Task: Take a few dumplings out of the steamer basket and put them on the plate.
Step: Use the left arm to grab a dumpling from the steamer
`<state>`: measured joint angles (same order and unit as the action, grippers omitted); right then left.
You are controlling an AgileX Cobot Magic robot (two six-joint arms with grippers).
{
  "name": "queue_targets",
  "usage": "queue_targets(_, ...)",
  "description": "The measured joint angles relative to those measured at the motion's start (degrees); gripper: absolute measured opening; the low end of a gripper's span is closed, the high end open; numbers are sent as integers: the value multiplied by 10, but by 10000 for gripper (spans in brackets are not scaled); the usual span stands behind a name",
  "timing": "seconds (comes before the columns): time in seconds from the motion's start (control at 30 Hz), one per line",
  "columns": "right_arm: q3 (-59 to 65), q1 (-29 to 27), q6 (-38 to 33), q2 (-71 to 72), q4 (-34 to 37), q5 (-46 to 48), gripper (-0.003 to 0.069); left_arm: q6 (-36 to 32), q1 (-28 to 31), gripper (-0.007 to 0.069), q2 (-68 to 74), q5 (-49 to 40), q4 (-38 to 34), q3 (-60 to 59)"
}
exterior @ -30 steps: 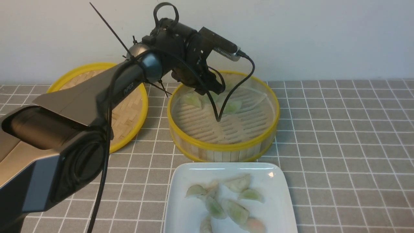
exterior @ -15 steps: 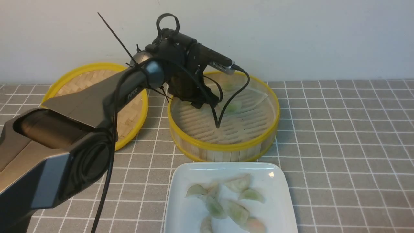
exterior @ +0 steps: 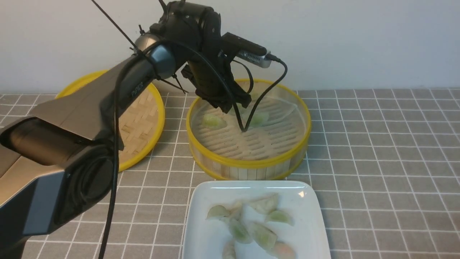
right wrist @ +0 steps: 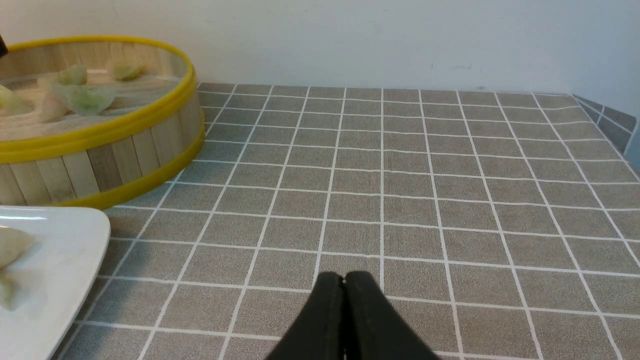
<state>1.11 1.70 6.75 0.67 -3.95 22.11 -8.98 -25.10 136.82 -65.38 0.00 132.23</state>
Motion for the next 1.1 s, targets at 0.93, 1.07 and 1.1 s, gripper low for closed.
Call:
queue_targets(0.93, 0, 0, 0, 0, 0, 0, -15, 45, 1, 412, 64, 43, 62, 0)
queue_targets(1.07, 0, 0, 0, 0, 0, 0, -15, 23, 1, 415, 64, 32, 58, 8)
queue_targets(1.1, 0, 0, 0, 0, 0, 0, -15, 20, 1, 415, 65, 21, 58, 13)
